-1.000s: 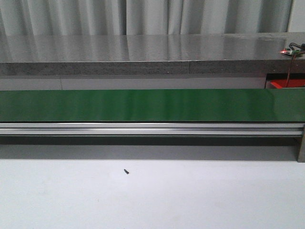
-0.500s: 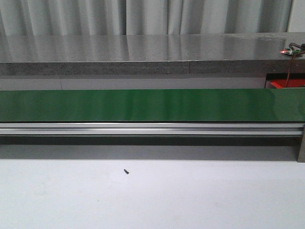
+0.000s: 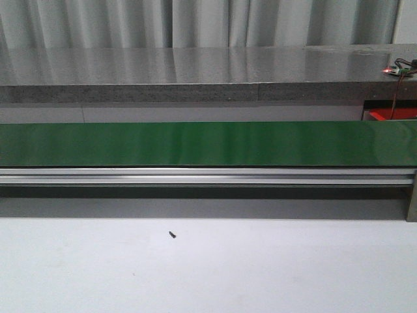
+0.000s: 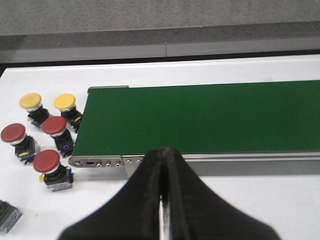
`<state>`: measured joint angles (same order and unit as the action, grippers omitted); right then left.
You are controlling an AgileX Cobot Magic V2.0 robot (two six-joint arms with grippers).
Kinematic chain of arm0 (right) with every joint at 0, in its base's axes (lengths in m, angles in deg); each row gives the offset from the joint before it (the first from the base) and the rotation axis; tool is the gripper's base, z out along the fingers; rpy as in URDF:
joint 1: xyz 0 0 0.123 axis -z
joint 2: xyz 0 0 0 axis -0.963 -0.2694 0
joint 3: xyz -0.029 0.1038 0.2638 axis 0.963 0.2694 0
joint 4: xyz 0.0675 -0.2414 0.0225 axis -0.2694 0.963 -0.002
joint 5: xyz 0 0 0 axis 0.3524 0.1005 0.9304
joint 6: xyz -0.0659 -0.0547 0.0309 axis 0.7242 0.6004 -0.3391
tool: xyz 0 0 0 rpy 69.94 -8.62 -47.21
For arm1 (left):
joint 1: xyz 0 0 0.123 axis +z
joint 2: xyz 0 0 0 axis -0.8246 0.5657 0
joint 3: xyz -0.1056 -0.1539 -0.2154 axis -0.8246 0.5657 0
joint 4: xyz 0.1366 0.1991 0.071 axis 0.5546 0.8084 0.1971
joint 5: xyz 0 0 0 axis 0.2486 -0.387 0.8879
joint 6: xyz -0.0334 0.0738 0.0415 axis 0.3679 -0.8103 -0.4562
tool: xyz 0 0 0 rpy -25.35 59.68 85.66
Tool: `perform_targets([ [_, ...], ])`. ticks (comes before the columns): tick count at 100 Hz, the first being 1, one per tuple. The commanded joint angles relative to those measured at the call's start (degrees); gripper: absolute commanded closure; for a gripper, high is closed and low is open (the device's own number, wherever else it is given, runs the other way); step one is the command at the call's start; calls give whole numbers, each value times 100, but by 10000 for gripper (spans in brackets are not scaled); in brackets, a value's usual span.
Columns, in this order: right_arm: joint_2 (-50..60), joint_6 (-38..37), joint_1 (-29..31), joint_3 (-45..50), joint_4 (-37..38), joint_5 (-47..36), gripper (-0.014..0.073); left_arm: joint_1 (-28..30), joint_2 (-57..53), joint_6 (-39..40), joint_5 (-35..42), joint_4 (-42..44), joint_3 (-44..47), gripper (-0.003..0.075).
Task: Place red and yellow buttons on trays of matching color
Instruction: 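Move the left gripper down toward the remaining buttons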
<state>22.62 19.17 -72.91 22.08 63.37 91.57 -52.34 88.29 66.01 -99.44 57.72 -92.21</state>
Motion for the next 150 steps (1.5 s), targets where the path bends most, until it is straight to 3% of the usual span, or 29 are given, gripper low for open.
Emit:
perform_targets([
  [1,18,44,-2,-158,54,-425,659,-34,224,756,476,533,-199,740],
  [30,18,44,-2,-158,54,-425,659,-34,1141,1915,453,1855,-477,739],
  [59,18,44,-2,-158,54,-425,659,-34,2381,1984,671,1903,-1109,732],
  [69,18,44,-2,-158,54,-425,659,-22,2689,2031,805,1819,-1263,666],
  [77,18,44,-2,-158,54,-425,659,174,2865,2031,956,1609,-1333,566],
  [93,18,44,-2,-158,54,-425,659,1041,3026,2020,1058,1105,-1341,316],
  [100,18,44,-2,-158,54,-425,659,1451,3106,1877,1029,909,-1346,244],
  [120,18,44,-2,-158,54,-425,659,2301,3547,1595,1009,638,-1346,237],
  [150,18,44,-2,-158,54,-425,659,2363,4563,741,701,232,-1915,216],
])
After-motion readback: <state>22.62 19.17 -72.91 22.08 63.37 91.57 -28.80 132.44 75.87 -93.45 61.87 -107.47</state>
